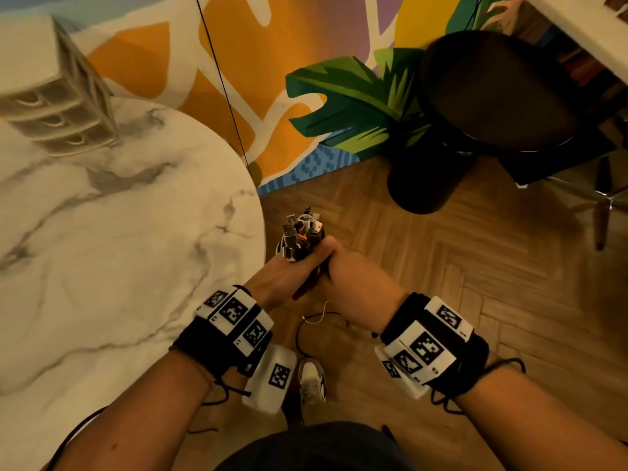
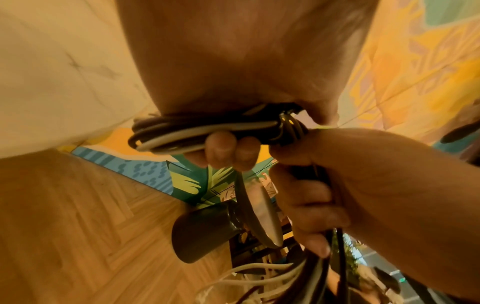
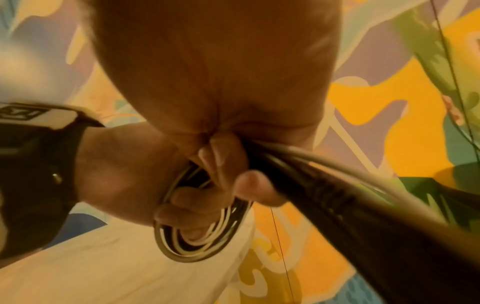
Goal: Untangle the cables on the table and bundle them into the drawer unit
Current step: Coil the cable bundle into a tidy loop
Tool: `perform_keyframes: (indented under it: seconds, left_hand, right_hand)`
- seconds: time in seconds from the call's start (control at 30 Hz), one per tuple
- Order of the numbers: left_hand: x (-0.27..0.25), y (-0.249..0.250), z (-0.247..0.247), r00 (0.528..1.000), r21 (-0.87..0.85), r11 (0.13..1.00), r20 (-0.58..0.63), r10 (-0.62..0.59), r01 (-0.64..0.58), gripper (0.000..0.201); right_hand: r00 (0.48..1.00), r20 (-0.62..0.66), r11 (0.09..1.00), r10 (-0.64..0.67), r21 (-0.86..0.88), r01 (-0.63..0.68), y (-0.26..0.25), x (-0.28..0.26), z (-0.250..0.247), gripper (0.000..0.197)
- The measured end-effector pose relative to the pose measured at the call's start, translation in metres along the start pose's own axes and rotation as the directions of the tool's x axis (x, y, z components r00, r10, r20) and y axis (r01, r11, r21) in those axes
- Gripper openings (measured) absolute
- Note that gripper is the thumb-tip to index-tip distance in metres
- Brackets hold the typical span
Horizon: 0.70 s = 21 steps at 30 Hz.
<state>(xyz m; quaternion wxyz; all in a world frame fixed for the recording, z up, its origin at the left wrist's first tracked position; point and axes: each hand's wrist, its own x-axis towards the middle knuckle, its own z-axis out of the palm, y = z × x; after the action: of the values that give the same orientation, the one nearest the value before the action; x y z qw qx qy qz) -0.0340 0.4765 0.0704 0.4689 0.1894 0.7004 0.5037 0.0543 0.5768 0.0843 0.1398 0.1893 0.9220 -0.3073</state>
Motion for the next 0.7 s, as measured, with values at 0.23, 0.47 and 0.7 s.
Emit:
perform_keyframes:
  seconds: [0.23, 0.47, 0.7]
  left_hand:
    - [0.008, 0.016, 0.002, 0.989, -0.245, 0.966, -0.139, 0.043, -0.076, 0.023]
    - [0.011, 0.009, -0.014, 0.988, -0.419, 0.904, -0.154, 0.018, -0.082, 0.042]
    - [0.002, 0.011, -0.012, 0.965, -0.649, 0.749, 0.087, 0.249, -0.135, 0.041]
  right_hand:
    - [0.996, -0.087, 1.000, 0.005, -0.006, -0.006, -0.014, 0.001, -0.005, 0.035]
    - [0.971, 0.177, 0.930, -0.160, 0.356, 0.088, -0.012, 0.003, 0.009, 0.015]
    - [0.961, 0.231, 0.807, -0.153, 0.590, -0.013, -0.018, -0.005, 0.031, 0.007]
